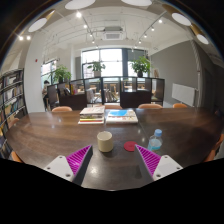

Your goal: Pour water

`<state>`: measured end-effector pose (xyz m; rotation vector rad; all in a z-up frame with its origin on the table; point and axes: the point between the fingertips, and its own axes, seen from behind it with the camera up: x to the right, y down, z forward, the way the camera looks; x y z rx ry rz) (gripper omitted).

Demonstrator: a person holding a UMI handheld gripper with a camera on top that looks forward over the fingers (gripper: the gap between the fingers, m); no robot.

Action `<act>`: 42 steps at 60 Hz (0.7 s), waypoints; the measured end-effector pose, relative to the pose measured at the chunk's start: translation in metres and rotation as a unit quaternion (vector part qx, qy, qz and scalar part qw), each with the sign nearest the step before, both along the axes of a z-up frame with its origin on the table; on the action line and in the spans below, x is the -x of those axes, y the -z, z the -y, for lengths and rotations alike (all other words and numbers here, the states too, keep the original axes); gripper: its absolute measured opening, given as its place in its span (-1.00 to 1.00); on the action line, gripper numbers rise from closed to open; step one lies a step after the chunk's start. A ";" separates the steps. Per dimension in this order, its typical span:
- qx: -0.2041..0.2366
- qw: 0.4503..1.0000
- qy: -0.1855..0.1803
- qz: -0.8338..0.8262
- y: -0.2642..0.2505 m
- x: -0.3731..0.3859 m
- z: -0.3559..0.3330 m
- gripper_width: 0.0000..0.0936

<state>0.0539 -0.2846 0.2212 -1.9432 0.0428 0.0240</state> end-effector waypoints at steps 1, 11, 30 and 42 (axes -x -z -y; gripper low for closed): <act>0.002 1.000 0.002 -0.003 0.002 -0.001 0.001 0.84; 0.005 0.999 0.037 -0.020 0.043 -0.055 -0.002 0.85; 0.016 0.998 0.068 -0.006 0.133 -0.172 -0.065 0.84; 0.004 0.999 0.052 0.013 0.158 -0.195 -0.129 0.81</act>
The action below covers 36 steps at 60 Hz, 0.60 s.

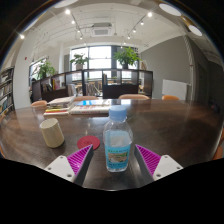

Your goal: Pour water

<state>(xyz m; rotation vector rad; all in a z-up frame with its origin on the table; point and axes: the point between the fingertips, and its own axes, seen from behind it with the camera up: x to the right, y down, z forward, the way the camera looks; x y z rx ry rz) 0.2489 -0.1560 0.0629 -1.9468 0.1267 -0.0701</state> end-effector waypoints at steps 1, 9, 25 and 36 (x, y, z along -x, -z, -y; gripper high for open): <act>-0.001 1.000 0.000 0.001 0.001 -0.002 -0.005 0.81; -0.010 1.000 -0.007 -0.017 0.016 -0.007 -0.036 0.67; -0.048 0.999 -0.005 -0.023 0.007 -0.022 -0.049 -0.01; -0.044 0.999 -0.013 -0.012 0.005 -0.010 -0.054 -0.29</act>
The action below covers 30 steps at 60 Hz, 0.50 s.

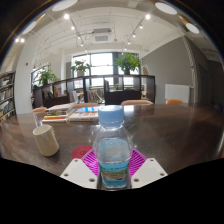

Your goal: Pour water

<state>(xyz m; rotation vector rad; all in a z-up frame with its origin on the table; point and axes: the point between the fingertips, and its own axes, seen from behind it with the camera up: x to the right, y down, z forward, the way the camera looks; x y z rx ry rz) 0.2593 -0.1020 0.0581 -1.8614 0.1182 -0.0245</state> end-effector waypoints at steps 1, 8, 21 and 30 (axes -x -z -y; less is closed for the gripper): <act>0.000 1.000 0.001 0.000 0.000 0.000 -0.001 -0.30; 0.000 1.000 0.004 0.010 0.000 0.000 -0.003 -0.29; 0.041 0.996 0.002 0.074 -0.008 0.012 -0.010 -0.29; 0.077 0.975 -0.039 0.203 -0.038 0.039 -0.038 -0.29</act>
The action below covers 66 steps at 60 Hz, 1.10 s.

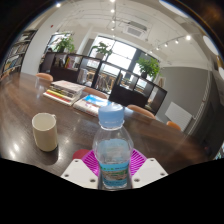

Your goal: Pour water

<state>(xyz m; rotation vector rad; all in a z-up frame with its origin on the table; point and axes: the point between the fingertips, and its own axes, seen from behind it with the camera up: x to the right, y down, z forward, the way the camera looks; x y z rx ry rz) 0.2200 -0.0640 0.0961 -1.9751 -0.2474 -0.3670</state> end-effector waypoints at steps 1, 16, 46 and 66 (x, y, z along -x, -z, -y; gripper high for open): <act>0.005 1.000 -0.006 0.017 -0.003 0.004 -0.003 -0.30; 0.045 0.937 -0.091 0.333 -0.039 0.049 -0.057 -0.27; 0.071 0.678 -0.220 0.698 -0.039 0.102 -0.094 -0.27; 0.093 0.673 -0.230 0.697 -0.025 0.102 -0.091 -0.26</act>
